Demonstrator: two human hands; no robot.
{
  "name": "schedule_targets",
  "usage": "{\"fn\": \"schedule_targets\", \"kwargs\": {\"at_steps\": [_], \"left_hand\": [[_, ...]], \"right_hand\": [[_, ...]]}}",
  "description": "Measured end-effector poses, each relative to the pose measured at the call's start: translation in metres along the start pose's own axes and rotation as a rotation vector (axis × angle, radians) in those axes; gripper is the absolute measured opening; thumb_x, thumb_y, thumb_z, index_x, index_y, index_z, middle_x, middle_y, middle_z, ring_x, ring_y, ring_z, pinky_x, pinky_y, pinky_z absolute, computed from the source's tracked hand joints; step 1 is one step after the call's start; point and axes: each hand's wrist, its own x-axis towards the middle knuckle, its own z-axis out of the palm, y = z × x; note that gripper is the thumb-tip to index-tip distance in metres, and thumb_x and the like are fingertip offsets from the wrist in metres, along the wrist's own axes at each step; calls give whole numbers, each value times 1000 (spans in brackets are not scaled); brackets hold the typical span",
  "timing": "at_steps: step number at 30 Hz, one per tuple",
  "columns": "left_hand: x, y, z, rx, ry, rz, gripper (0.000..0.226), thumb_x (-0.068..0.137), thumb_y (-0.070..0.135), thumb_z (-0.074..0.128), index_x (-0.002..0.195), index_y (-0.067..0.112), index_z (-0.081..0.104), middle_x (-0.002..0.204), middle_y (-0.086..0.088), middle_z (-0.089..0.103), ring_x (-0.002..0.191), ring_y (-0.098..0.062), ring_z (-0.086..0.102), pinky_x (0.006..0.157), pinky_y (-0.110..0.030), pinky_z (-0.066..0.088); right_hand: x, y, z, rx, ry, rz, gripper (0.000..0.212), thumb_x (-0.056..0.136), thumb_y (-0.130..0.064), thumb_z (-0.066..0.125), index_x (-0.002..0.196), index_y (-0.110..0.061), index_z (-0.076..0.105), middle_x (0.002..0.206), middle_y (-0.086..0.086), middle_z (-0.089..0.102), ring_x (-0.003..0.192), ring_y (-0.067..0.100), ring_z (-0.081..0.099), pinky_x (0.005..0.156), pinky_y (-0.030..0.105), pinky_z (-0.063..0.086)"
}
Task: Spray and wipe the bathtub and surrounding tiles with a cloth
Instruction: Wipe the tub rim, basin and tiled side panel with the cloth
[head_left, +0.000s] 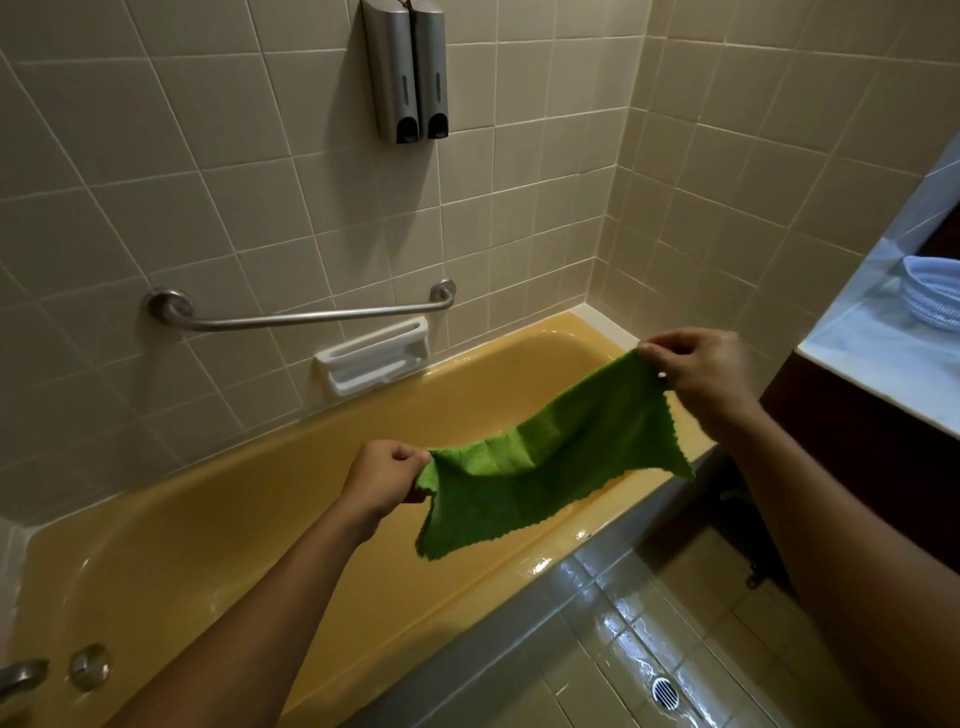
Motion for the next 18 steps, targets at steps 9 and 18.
{"fn": "schedule_targets", "kwargs": {"at_steps": [9, 18], "left_hand": [[-25, 40, 36, -374, -240, -313, 25, 91, 5, 73, 113, -7, 69, 90, -17, 72, 78, -25, 70, 64, -32, 60], [-37, 36, 40, -473, -255, -351, 18, 90, 1, 73, 107, -2, 68, 77, -10, 69, 63, -19, 66, 64, -31, 60]], "right_hand": [[-78, 14, 94, 227, -273, 163, 8, 89, -14, 73, 96, -17, 76, 91, 3, 77, 88, 16, 74, 86, 37, 62], [-106, 26, 123, 119, -313, -54, 17, 84, -11, 81, 98, -21, 81, 89, -9, 78, 87, 4, 73, 83, 27, 59]]}}
